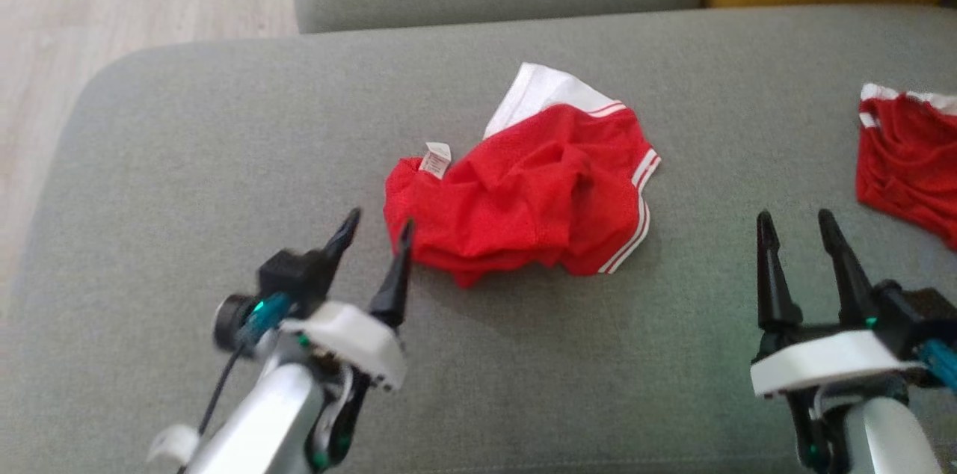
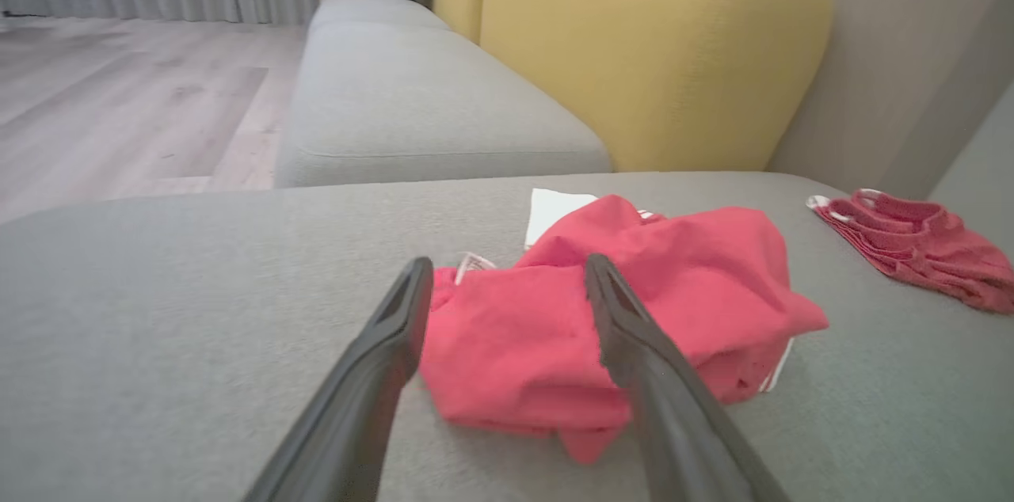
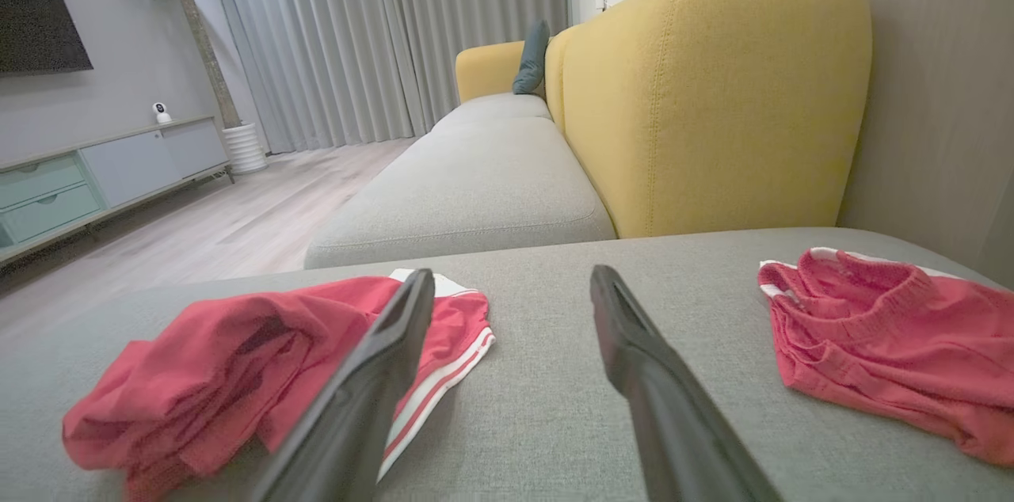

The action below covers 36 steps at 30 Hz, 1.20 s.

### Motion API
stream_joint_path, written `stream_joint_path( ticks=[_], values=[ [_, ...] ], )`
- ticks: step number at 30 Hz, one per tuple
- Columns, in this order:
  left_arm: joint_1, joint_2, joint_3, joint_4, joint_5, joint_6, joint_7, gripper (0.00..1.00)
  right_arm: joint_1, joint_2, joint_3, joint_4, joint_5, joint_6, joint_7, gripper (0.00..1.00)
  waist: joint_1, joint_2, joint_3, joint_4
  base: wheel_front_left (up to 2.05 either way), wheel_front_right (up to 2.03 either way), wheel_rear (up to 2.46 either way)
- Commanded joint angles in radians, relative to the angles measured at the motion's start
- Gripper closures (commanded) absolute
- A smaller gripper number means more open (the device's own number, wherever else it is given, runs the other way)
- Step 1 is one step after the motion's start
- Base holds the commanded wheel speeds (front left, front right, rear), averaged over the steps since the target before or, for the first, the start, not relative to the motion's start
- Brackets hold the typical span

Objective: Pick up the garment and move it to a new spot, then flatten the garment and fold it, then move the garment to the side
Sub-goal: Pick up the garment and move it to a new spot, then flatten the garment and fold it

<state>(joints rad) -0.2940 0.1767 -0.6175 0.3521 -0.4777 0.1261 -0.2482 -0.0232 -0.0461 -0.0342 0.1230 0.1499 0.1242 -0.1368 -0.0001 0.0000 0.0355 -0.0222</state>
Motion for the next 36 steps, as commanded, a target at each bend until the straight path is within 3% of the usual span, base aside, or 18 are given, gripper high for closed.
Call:
stream_joint_path(
  ticks=[1, 7, 12, 36],
  values=[
    [-0.021, 0.024, 0.050, -0.046, -0.003, 0.010, -0.012, 0.00, -0.017, -0.004, 0.021, -0.029, 0.000, 0.007, -0.010, 0.00, 0.0001, 0.0000, -0.013, 0.012, 0.00, 0.00, 0.00],
    [0.122, 0.046, 0.130, -0.182, 0.005, 0.076, -0.013, 0.00, 0.028, -0.004, 0.040, -0.026, -0.003, 0.007, -0.022, 0.00, 0.0001, 0.0000, -0.039, 0.033, 0.00, 0.00, 0.00],
    [0.214, 0.040, 0.176, -0.248, 0.034, 0.101, -0.013, 0.00, 0.065, -0.004, 0.046, -0.026, 0.012, 0.007, -0.026, 0.00, 0.0001, 0.0000, -0.047, 0.049, 0.00, 0.00, 0.00],
    [0.261, 0.017, 0.225, -0.251, 0.070, 0.070, -0.013, 0.00, 0.060, -0.004, 0.064, 0.010, 0.035, 0.007, -0.034, 0.00, 0.0001, 0.0000, -0.044, 0.074, 0.00, 0.00, 0.00]
  ],
)
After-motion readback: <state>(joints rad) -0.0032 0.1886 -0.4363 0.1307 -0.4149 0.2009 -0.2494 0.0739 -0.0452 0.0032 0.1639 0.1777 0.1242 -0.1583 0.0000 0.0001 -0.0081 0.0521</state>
